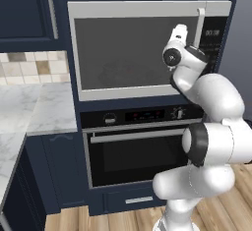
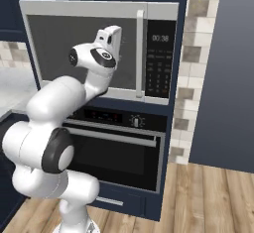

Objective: Place the tupperware containing the fish and mushroom meal in the microwave. Close the microwave door and press the start button to reheat the meal.

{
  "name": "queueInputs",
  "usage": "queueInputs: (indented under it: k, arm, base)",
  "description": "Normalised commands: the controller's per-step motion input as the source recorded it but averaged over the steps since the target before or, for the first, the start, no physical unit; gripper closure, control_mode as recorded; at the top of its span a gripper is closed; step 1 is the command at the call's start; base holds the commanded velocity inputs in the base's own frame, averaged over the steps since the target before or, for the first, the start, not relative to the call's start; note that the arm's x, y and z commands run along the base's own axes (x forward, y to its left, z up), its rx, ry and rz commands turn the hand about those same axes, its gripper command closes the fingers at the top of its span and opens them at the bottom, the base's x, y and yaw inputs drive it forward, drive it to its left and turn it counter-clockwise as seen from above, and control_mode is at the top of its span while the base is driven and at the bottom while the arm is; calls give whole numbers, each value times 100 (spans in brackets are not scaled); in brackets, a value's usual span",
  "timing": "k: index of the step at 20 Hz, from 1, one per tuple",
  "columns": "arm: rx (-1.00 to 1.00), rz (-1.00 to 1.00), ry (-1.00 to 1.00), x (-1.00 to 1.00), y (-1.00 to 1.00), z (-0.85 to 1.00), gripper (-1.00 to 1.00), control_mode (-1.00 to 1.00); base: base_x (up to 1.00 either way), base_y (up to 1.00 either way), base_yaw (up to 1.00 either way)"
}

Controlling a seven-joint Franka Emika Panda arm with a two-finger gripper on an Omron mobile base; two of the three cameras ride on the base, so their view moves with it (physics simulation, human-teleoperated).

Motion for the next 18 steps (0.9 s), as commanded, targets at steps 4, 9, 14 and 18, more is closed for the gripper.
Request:
queueInputs:
  k: [4, 9, 14, 18]
  arm:
    - [0, 8, 13, 77, 0, 46, -100, -100]
    - [-7, 6, 10, 14, 9, 13, -100, -100]
    - [-9, 0, 1, -95, 37, -11, -100, -100]
    - [-1, 3, 0, -27, 9, -8, -100, -100]
  base:
    - [0, 0, 0]
    - [0, 0, 0]
    - [0, 0, 0]
    - [0, 0, 0]
